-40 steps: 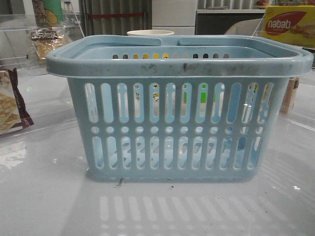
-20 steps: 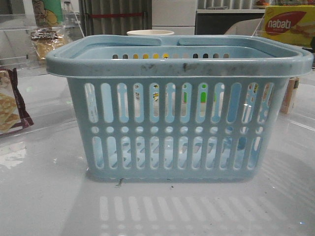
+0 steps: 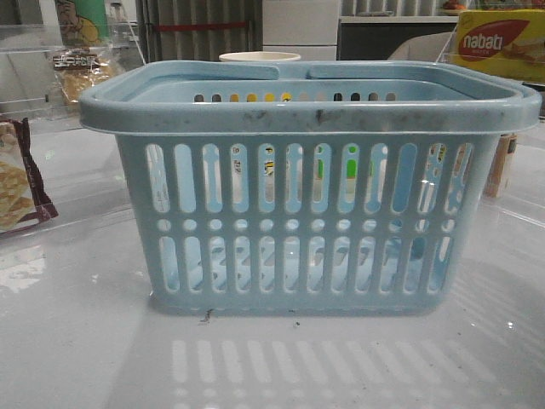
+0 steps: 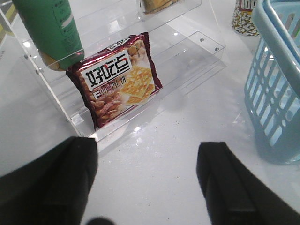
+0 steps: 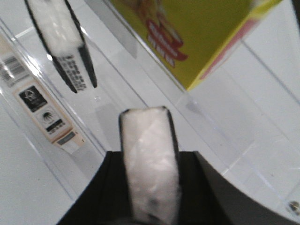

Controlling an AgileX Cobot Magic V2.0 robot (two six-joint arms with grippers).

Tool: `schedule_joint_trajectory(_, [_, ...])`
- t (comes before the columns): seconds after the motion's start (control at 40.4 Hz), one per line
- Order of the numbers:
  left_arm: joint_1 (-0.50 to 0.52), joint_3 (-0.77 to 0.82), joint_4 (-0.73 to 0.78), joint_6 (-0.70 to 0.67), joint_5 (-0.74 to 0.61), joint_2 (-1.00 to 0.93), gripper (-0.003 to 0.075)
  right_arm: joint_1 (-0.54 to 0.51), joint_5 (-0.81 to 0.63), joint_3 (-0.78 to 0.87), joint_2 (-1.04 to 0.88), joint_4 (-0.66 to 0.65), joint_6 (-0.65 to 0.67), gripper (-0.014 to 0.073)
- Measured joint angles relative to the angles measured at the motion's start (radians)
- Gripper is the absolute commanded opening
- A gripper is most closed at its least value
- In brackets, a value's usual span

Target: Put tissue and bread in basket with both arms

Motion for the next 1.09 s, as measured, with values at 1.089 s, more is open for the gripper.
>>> schedule_joint_trajectory(1.089, [0.0, 0.0, 0.0, 0.0, 0.0, 0.0, 0.0506, 0.703, 0.059, 0.077, -0.132, 0.213, 0.0, 0.0458])
